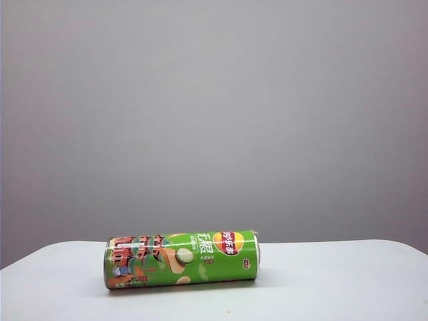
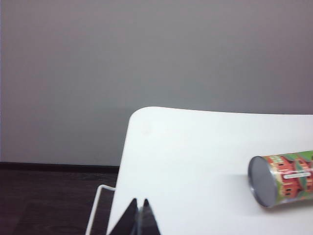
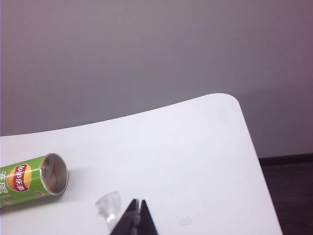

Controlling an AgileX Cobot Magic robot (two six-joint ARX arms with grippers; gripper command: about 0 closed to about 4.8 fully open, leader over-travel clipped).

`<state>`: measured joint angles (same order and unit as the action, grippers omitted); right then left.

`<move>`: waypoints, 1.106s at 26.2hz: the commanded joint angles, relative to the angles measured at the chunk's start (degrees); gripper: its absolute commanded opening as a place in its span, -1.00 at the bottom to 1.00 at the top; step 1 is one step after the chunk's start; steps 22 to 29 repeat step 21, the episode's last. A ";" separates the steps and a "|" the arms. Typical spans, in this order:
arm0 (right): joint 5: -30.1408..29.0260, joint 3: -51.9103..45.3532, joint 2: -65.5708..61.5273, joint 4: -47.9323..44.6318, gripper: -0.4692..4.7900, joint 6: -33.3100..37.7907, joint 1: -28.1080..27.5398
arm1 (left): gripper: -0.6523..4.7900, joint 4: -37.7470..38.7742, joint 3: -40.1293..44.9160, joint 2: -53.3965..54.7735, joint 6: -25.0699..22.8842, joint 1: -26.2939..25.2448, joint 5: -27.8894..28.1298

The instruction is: Pick up the green tub of chips from the desk, push the transparent container that's holding the chips and has slipped out back in, and finally put the chips back on the desk.

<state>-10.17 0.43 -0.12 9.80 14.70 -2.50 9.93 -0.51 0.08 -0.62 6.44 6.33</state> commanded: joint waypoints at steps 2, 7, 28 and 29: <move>0.04 -0.39 -0.02 -0.61 -0.85 -0.15 0.00 | -0.55 0.72 0.13 -0.02 -0.09 -0.02 -5.51; 0.02 -0.37 0.00 -0.70 -0.85 -0.13 0.00 | -0.48 0.70 0.13 -0.02 -0.44 -0.04 -4.87; 0.02 -0.37 0.02 -0.79 -0.84 -0.11 0.00 | -0.48 0.70 0.13 -0.02 -0.44 -0.04 -5.05; 0.02 -0.37 0.02 -0.79 -0.84 -0.11 0.00 | -0.48 0.70 0.13 -0.02 -0.44 -0.04 -5.05</move>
